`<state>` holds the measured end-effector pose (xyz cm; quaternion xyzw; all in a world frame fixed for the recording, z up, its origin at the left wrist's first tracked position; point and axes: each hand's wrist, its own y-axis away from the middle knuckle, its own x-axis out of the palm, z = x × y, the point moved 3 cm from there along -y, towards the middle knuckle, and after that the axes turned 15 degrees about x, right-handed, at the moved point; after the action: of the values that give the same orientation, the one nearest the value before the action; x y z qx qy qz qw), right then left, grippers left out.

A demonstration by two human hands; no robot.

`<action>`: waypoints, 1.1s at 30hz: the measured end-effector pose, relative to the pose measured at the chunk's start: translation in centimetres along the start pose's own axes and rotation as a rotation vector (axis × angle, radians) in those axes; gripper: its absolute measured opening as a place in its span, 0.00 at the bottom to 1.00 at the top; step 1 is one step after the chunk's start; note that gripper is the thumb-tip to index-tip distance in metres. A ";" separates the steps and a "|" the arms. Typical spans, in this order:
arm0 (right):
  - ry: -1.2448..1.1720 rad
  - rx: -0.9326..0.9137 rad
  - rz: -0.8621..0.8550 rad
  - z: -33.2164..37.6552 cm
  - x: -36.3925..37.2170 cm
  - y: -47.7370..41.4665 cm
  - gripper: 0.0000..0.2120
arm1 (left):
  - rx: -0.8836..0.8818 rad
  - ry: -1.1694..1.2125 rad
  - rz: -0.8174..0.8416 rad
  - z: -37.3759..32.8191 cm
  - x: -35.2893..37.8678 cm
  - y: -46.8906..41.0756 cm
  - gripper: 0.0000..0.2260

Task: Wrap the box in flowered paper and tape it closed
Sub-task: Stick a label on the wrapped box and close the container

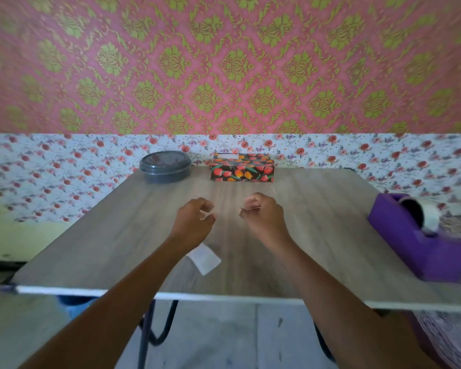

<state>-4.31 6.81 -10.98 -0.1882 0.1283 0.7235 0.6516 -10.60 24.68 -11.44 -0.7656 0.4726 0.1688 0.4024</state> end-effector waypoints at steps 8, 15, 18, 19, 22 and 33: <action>0.339 -0.086 0.339 -1.7 2.4 6.5 0.24 | -0.041 -0.115 0.126 0.5 -1.6 9.1 0.24; 0.255 -0.157 0.313 -3.0 2.4 7.1 0.17 | 0.056 -0.121 0.059 -0.7 -1.7 10.7 0.10; 0.158 -0.155 0.361 -2.9 2.3 7.1 0.17 | 0.095 -0.107 0.005 -1.2 -1.7 10.6 0.03; 0.120 -0.159 0.367 -2.7 2.3 7.1 0.18 | 0.098 -0.098 -0.003 -1.2 -1.8 10.5 0.05; 0.071 -0.189 0.339 -2.5 1.8 6.7 0.17 | 0.078 -0.052 -0.002 -1.3 -1.5 10.2 0.08; -0.058 -0.179 0.193 -1.3 1.1 1.8 0.05 | 0.065 0.195 -0.128 -0.5 0.4 5.2 0.05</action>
<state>-6.05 7.01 -12.74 -0.2113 0.0620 0.7966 0.5630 -14.94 22.91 -13.75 -0.7935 0.4650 0.0519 0.3891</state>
